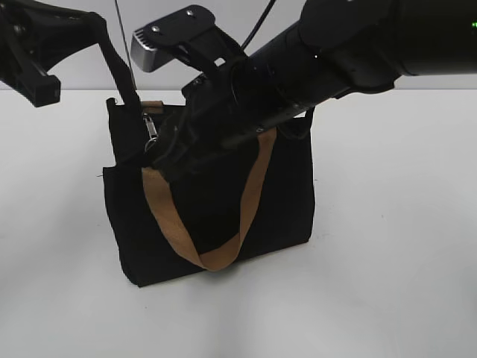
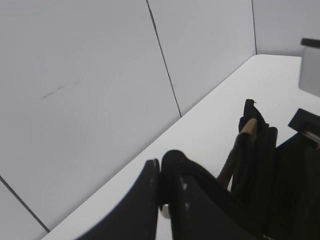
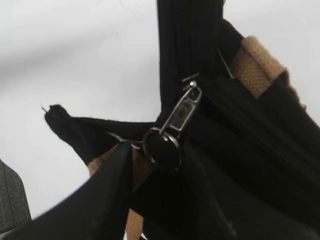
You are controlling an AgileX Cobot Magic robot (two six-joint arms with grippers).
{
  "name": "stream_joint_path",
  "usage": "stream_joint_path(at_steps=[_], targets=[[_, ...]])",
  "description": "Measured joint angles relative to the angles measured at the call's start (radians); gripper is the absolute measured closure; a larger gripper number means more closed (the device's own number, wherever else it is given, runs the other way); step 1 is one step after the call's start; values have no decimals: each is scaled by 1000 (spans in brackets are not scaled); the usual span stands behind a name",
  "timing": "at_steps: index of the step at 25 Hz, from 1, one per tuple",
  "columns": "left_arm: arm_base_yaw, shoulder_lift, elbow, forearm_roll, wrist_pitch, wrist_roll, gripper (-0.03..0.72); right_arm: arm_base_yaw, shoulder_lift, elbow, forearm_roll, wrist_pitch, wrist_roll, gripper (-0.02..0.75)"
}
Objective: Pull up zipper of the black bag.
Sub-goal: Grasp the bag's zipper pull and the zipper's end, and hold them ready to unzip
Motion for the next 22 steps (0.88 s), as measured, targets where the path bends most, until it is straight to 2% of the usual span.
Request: stream_joint_path(at_steps=[4, 11, 17, 22], targets=[[0, 0, 0, 0, 0, 0, 666, 0, 0, 0, 0, 25, -6, 507], [0, 0, 0, 0, 0, 0, 666, 0, 0, 0, 0, 52, -8, 733], [0, 0, 0, 0, 10, 0, 666, 0, -22, 0, 0, 55, -8, 738], [0, 0, 0, 1, 13, 0, 666, -37, -44, 0, 0, 67, 30, 738]])
